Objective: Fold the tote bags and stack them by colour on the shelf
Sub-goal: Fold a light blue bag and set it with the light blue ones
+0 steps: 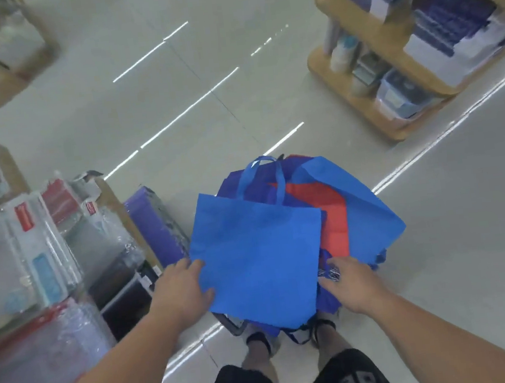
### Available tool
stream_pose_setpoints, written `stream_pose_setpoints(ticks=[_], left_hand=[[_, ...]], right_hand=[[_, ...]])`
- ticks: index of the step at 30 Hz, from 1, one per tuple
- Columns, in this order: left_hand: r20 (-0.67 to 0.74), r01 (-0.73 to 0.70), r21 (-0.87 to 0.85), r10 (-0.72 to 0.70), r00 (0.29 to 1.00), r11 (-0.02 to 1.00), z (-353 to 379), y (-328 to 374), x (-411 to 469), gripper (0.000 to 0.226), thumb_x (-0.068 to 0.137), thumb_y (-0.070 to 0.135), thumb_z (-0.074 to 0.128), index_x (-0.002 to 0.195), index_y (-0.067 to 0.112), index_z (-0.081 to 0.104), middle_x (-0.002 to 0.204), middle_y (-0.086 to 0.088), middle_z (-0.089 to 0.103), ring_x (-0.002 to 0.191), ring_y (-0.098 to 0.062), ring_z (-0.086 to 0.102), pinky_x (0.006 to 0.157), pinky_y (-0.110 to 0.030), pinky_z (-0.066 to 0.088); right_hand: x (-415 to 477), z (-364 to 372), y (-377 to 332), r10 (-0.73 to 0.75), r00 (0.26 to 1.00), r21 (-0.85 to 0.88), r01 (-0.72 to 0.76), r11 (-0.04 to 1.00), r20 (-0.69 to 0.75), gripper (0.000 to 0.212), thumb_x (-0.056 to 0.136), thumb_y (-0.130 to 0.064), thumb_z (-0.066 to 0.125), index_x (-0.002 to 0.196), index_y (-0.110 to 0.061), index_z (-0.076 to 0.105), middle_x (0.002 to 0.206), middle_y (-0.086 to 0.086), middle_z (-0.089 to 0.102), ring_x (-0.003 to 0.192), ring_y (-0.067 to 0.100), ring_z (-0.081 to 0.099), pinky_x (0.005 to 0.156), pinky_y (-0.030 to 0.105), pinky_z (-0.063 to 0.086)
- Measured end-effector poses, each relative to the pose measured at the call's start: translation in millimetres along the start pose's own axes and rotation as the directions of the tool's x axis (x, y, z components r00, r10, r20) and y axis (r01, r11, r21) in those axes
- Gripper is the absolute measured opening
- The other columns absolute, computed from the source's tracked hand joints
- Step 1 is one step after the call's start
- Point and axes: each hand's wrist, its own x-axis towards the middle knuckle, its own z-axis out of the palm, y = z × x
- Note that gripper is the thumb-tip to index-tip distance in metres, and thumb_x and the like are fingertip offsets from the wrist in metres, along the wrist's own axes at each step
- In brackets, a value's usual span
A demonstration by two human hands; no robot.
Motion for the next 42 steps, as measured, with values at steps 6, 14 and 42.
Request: stream_pose_setpoints(ticks=[6, 14, 42], left_hand=[[0.068, -0.051, 0.187, 0.039, 0.997, 0.981, 45, -13, 98, 0.066, 0.093, 0.054, 0.051, 0.150, 0.026, 0.033, 0.149, -0.003, 0.037, 0.130, -0.029, 0.042, 0.104, -0.041, 0.042], [0.139, -0.030, 0.221, -0.001, 0.990, 0.975, 109, -53, 184, 0.087, 0.093, 0.060, 0.053, 0.160, 0.037, 0.002, 0.164, -0.016, -0.021, 0.145, -0.036, 0.027, 0.117, -0.043, 0.031], [-0.064, 0.118, -0.910, -0.417, 0.907, 0.396, -19, -31, 80, 0.031, 0.086, -0.002, 0.055, 0.097, 0.024, 0.067, 0.106, -0.007, 0.066, 0.068, -0.019, 0.057, 0.063, -0.030, 0.048]], right_hand=[[103, 53, 13, 0.061, 0.998, 0.138, -0.061, 0.989, 0.000, 0.073, 0.072, -0.067, 0.050, 0.130, -0.023, 0.060, 0.126, 0.001, 0.064, 0.113, 0.026, 0.060, 0.098, 0.041, 0.050], [138, 108, 17, 0.221, 0.969, 0.026, -0.219, 0.975, -0.112, 0.056, 0.090, -0.057, 0.053, 0.132, -0.020, 0.054, 0.132, 0.008, 0.052, 0.121, 0.033, 0.046, 0.101, 0.043, 0.042], [-1, -14, -44, 0.223, 0.938, 0.833, 0.105, 0.543, -0.264, 0.018, 0.103, -0.021, 0.056, 0.099, -0.004, 0.062, 0.098, 0.008, 0.074, 0.087, 0.023, 0.070, 0.078, 0.043, 0.058]])
